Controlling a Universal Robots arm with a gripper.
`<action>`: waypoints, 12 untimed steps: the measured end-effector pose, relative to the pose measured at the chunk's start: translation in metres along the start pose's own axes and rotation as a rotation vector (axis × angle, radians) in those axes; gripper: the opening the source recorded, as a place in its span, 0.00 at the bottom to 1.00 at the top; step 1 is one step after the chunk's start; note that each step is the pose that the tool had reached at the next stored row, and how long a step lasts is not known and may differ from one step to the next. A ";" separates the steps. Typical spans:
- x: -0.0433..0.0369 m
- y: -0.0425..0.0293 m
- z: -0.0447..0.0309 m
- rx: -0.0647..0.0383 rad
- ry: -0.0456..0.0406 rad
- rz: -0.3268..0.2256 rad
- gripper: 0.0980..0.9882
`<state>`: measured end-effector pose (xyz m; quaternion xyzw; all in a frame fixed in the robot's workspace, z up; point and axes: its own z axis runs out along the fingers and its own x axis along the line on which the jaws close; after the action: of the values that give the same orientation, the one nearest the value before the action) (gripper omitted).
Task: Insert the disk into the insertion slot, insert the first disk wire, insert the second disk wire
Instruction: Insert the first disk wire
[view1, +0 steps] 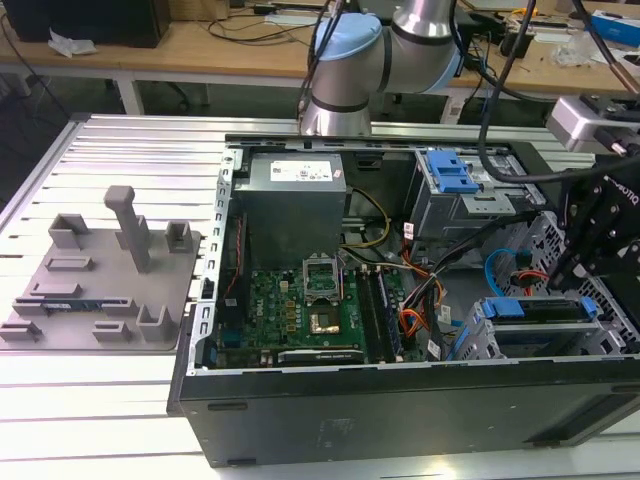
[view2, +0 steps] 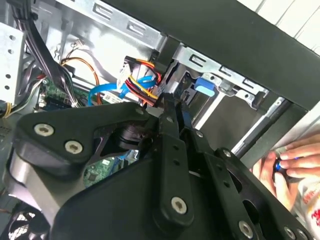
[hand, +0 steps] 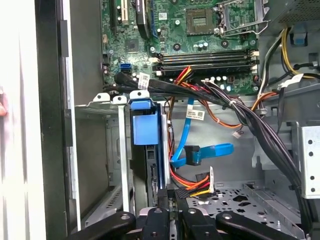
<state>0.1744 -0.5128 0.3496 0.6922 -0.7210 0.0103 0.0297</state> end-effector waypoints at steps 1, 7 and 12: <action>0.0017 -0.0001 0.0001 0.000 -0.0055 0.000 0.07; 0.0052 -0.0002 0.0003 0.000 -0.0076 0.000 0.07; 0.0059 0.0000 0.0003 0.000 -0.0074 0.000 0.07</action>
<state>0.1742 -0.5187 0.3496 0.6924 -0.7210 0.0076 0.0271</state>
